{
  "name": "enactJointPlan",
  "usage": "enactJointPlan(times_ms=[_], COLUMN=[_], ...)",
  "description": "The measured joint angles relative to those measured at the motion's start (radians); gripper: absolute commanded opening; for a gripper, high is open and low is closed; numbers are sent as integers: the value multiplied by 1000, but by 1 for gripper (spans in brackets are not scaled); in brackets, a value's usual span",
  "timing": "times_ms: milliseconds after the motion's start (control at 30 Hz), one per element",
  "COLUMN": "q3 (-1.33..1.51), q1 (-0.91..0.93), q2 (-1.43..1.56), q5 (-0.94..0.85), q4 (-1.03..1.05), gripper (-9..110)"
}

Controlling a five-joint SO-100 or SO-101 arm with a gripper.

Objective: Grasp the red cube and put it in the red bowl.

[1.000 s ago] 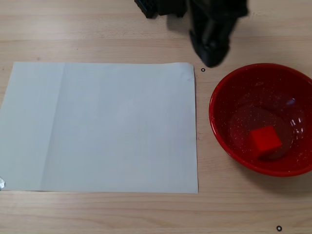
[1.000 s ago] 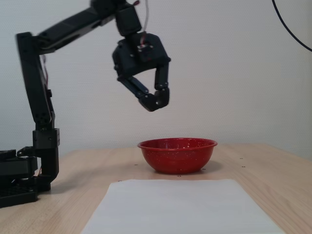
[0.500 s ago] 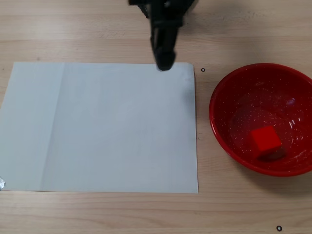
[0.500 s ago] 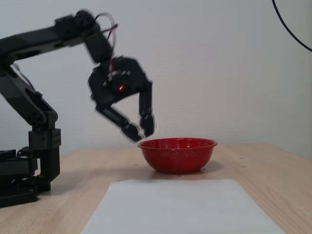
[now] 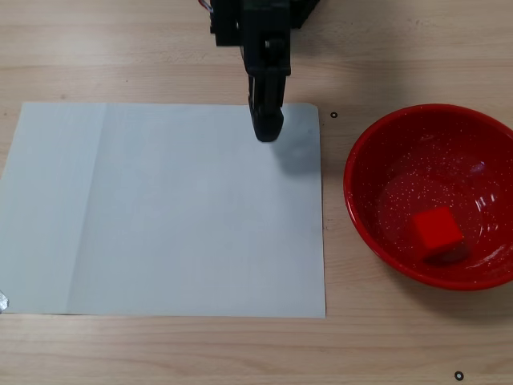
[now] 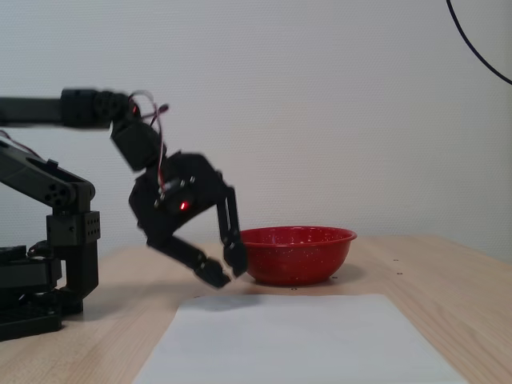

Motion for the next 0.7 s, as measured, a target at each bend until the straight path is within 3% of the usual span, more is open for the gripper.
enactJointPlan(times_ms=[467, 700], q3=[402, 403], q1=[-15, 34], q2=[339, 440], q5=[0, -58], q4=[-337, -322], gripper=[0, 0])
